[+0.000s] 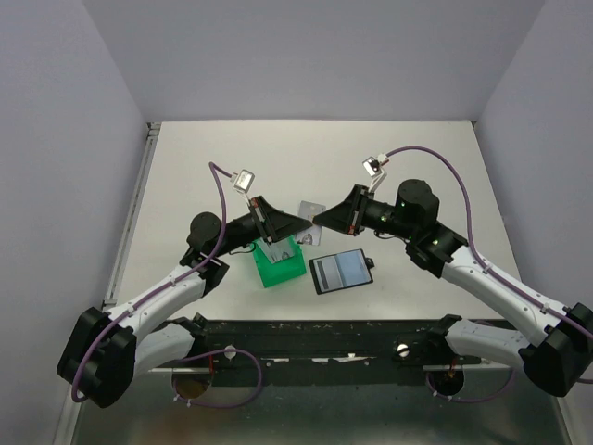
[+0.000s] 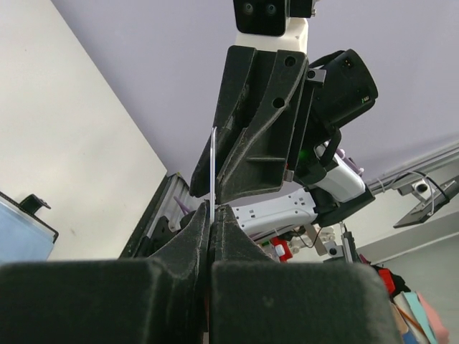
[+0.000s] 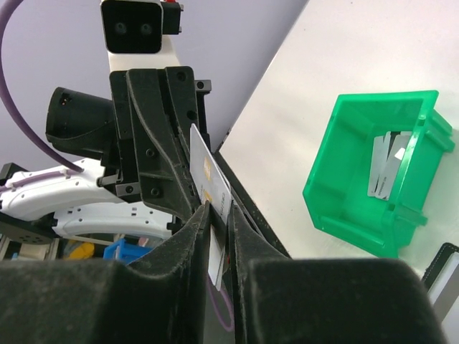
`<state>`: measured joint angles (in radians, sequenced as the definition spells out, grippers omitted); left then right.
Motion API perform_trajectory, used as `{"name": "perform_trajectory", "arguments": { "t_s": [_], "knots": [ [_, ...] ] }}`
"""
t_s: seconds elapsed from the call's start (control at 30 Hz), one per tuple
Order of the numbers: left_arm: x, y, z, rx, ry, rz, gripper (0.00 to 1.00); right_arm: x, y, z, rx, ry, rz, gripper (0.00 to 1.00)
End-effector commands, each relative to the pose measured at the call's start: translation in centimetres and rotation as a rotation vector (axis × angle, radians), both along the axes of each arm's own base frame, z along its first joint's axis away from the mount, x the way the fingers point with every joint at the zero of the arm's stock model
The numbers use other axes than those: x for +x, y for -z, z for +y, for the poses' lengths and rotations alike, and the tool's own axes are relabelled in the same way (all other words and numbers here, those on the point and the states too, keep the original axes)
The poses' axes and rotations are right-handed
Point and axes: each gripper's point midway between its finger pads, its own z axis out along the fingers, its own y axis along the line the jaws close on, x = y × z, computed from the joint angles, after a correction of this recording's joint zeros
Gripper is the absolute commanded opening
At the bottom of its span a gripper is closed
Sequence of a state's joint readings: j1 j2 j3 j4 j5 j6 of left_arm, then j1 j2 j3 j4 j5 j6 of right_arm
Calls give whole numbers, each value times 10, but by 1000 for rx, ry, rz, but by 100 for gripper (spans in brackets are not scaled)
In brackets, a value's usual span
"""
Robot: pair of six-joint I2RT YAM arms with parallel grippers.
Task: Put the credit cards into the card holder
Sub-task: Place the credit card at the center of the board.
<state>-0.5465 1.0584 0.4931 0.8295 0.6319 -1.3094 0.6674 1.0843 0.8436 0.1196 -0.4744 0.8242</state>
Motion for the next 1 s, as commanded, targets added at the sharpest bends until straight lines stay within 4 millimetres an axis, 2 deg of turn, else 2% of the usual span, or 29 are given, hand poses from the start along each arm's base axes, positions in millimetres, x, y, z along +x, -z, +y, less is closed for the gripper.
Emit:
{"name": "perform_trajectory", "arguments": {
  "t_s": [0.0, 0.17, 0.33, 0.53, 0.8, 0.97],
  "knots": [
    [-14, -13, 0, -40, 48, -65, 0, 2, 17, 1, -60, 7, 31, 25],
    [-12, -9, -2, -42, 55, -51, 0, 6, 19, 4, -68, 3, 35, 27],
    [-8, -4, -4, -47, 52, -36, 3, 9, 26, 4, -87, 15, 46, 17],
    [0, 0, -6, -61, 51, -24, 11, 13, 36, 0, -124, 45, 48, 12],
    [5, 0, -6, -93, 74, -30, 13, 17, 54, -6, -183, 78, 79, 13],
    [6, 1, -3, -83, 69, -36, 16, 18, 56, -9, -186, 87, 85, 17]
  ]
}}
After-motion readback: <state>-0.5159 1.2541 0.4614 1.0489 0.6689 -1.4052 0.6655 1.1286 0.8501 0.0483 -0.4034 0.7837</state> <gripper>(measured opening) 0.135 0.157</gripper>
